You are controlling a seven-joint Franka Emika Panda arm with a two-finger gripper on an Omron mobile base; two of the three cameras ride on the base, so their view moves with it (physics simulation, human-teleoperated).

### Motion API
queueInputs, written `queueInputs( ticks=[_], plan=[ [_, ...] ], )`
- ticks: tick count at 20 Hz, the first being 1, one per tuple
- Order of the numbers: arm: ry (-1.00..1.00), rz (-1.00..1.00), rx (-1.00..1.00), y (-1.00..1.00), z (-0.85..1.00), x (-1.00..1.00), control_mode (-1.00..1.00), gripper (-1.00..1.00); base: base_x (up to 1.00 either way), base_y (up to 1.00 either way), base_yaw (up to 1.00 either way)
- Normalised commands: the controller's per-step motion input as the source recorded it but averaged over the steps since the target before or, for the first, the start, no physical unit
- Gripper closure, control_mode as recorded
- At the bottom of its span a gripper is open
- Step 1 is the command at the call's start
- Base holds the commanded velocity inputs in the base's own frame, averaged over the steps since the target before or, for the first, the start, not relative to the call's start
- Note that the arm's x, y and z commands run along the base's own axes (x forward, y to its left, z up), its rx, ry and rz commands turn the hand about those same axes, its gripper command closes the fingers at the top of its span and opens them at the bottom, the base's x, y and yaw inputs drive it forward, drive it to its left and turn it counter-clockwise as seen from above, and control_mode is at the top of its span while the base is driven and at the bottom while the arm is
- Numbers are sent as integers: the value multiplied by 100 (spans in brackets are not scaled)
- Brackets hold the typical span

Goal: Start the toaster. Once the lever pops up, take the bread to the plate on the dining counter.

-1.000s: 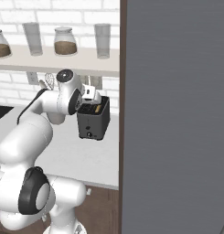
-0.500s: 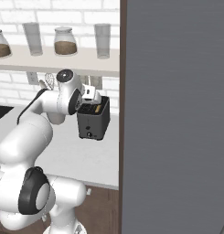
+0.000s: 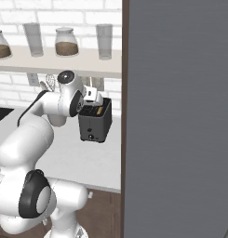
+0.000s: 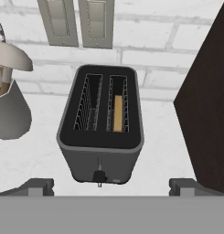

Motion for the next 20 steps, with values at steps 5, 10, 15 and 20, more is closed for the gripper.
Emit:
queueInputs(
  ticks=[5, 10, 15, 20],
  plan=[
    [0, 0, 0, 0, 0, 0, -100, -100, 0, 0, 0],
    [0, 0, 0, 0, 0, 0, -100, -100, 0, 0, 0],
    [0, 0, 0, 0, 0, 0, -100, -100, 0, 0, 0],
    [0, 0, 0, 0, 0, 0, -100, -100, 0, 0, 0]
  ],
)
